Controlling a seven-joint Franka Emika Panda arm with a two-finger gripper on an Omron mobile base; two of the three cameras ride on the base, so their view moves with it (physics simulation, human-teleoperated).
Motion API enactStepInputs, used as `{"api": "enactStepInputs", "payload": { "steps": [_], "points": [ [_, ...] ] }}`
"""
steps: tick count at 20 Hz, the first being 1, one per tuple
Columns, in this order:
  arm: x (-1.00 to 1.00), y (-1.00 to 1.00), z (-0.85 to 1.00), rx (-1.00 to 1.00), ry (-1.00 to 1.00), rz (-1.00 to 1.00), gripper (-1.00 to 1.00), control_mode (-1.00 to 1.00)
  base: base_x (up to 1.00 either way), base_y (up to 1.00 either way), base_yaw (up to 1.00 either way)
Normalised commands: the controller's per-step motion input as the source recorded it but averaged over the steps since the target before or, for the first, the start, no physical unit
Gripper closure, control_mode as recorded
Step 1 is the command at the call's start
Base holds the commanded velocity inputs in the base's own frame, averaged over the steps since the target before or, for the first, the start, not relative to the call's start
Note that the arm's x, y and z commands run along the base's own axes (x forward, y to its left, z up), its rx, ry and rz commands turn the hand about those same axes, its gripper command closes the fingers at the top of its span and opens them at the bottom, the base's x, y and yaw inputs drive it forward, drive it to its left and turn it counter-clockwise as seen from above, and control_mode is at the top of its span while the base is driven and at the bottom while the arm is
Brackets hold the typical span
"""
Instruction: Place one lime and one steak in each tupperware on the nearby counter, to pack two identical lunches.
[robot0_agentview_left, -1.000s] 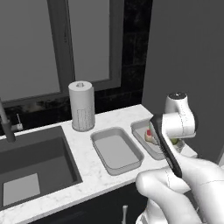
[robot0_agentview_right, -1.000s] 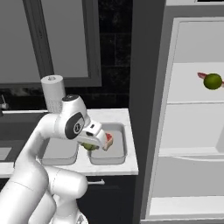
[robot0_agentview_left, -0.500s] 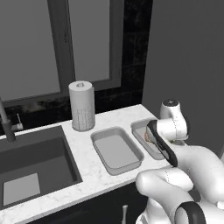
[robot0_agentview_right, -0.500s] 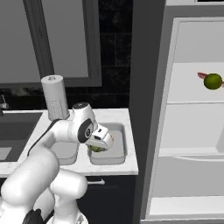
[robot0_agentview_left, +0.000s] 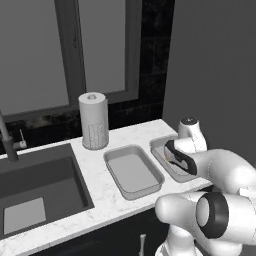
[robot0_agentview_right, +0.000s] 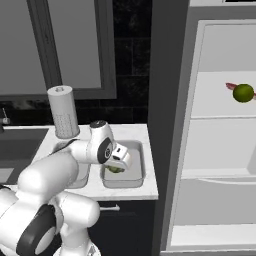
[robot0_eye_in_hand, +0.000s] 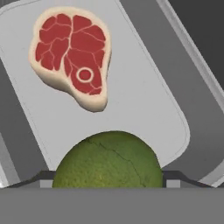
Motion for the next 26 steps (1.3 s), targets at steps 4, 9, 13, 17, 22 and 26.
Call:
{"api": "enactStepInputs", "payload": {
  "steps": [4,9,13,17,22,26],
  "points": [
    [0.33,-0.2,-0.25,0.0,0.02,0.0,1.0,-1.0,0.0,0.0,0.0],
    [0.32,-0.1,-0.3,0.0,0.02,0.0,1.0,-1.0,0.0,0.0,0.0],
    [0.2,0.0,-0.43,0.0,0.02,0.0,1.0,-1.0,0.0,0.0,0.0],
    [0.02,0.0,-0.38,0.0,0.03,0.0,-1.0,-1.0,0.0,0.0,0.0],
    [-0.06,0.0,0.07,0.0,0.0,0.0,-1.0,-1.0,0.0,0.0,0.0],
    [-0.44,0.0,0.31,0.0,-0.01,0.0,-1.0,-1.0,0.0,0.0,0.0]
  ]
}}
